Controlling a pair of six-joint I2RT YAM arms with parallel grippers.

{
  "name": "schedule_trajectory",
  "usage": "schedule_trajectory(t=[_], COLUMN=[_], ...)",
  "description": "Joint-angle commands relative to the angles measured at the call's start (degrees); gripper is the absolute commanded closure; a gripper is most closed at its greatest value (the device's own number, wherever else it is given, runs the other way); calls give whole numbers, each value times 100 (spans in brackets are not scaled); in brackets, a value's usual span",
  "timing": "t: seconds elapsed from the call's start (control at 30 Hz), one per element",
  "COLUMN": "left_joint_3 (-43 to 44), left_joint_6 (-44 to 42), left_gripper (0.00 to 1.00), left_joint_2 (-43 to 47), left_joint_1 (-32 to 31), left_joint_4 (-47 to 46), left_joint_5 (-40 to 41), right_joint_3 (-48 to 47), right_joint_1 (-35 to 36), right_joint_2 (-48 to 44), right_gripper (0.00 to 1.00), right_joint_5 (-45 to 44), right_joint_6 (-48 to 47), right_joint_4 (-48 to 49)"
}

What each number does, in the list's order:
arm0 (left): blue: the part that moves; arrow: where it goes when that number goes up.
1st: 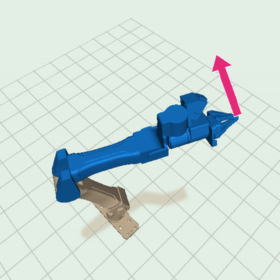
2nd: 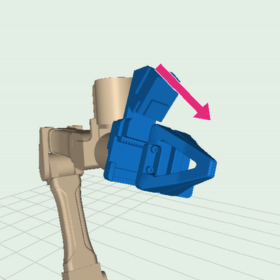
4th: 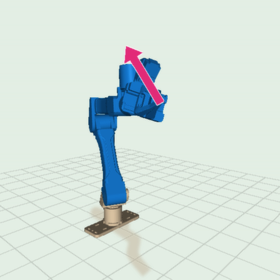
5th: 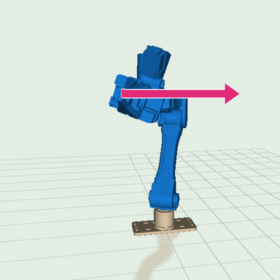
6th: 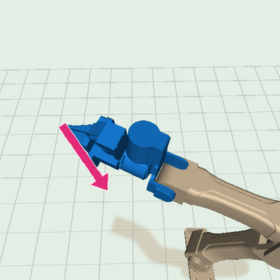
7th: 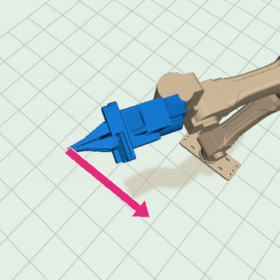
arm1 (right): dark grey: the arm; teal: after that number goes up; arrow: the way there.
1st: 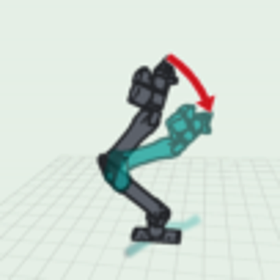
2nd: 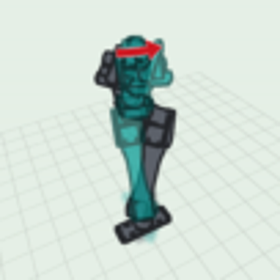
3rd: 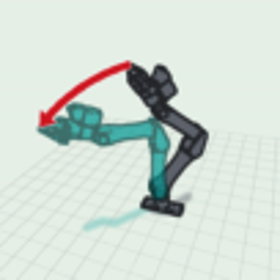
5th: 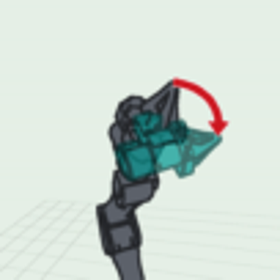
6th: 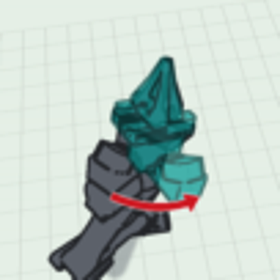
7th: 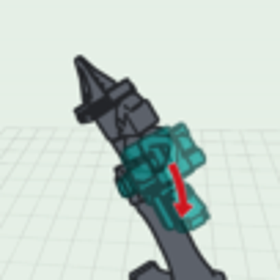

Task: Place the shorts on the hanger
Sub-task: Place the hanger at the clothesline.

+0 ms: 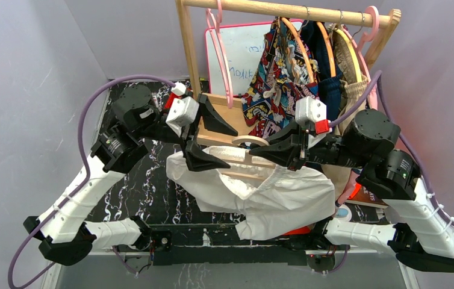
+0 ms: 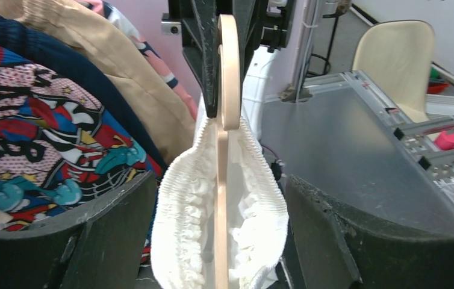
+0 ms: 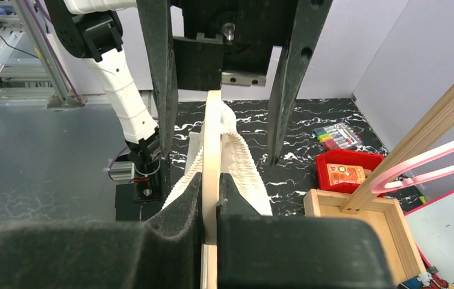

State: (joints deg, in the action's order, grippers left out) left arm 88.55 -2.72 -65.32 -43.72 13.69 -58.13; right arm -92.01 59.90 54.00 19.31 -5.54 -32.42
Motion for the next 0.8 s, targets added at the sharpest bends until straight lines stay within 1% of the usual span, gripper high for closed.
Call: schedule_trajectory(t=[0.0, 0.07, 0.23, 0.47, 0.57, 0.67, 0.73, 0.77], left_joint_3=[-22, -20, -163, -246, -247, -196, -173, -164], left_joint_6=[302, 341, 358, -40, -172, -359, -486, -528], left_gripper=[25, 29, 35, 47, 45, 37, 38, 41], left_joint_2=[-165, -264, -370, -365, -421, -524, -591, -602], left_joint_1=[-141, -163, -209, -250, -320, -416, -457, -465], left_joint_4=[-52, 43, 123, 531, 731, 1021, 1197, 1245], left_joint_5=[-328, -330, -300, -28, 114, 359, 471, 496], right_joint_3=[-29, 1, 126, 152, 144, 165, 185, 214], right_joint_1=[3, 0, 4, 3, 3, 0, 3, 4], right_joint_2=[-58, -64, -128, -118, -105, -93, -83, -86], right_gripper=[100, 100, 100, 100, 100, 100, 100, 100], right_joint_5=[94, 115, 108, 116, 96, 50, 25, 13], right_joint_6=[18, 19, 53, 50, 61, 61, 38, 31], right_joint_4=[867, 956, 1193, 1291, 1360, 1446, 1483, 1503])
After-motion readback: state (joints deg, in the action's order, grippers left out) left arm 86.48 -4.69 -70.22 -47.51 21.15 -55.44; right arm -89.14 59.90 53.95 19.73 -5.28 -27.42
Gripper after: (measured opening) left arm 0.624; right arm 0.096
